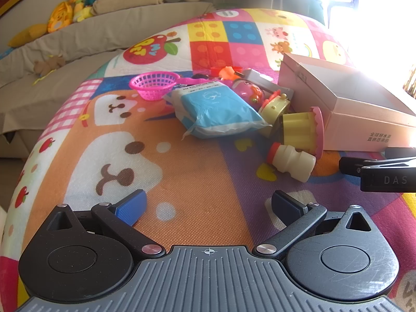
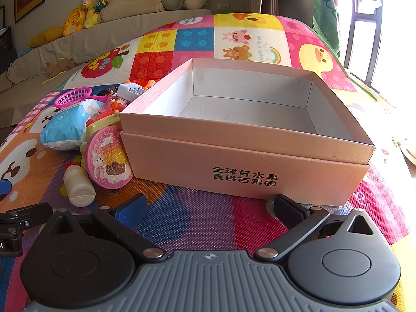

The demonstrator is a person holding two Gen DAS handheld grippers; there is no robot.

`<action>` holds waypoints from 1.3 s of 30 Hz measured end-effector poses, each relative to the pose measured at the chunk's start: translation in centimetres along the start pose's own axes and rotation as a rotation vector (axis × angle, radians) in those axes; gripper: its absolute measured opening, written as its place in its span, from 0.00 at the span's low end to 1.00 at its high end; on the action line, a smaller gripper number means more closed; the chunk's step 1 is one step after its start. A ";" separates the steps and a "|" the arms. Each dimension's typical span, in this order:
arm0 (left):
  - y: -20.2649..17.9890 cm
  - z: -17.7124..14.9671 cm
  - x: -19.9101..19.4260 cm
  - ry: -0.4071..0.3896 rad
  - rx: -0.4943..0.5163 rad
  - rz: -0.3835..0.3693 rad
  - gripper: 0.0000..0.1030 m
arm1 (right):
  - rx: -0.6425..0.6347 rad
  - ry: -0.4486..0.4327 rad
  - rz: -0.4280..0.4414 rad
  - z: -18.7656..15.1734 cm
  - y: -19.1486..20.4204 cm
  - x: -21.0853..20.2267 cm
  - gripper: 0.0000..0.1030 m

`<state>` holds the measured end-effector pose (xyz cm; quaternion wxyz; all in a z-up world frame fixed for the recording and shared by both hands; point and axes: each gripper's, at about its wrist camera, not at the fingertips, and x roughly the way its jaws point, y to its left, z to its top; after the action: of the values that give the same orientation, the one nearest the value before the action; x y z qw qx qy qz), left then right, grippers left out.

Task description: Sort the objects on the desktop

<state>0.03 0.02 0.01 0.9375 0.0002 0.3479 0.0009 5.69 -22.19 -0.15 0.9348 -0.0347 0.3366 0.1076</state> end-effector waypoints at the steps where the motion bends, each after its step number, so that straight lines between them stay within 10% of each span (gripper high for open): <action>1: 0.0 0.0 0.0 0.000 0.000 0.000 1.00 | 0.000 0.000 0.000 0.0 0.0 0.0 1.00; 39: 0.0 -0.1 0.0 0.000 0.000 0.003 1.00 | 0.000 0.000 0.000 0.1 0.0 0.0 1.00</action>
<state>-0.07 0.03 -0.10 0.9375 0.0008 0.3480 0.0022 5.74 -22.18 -0.12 0.9349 -0.0346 0.3364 0.1078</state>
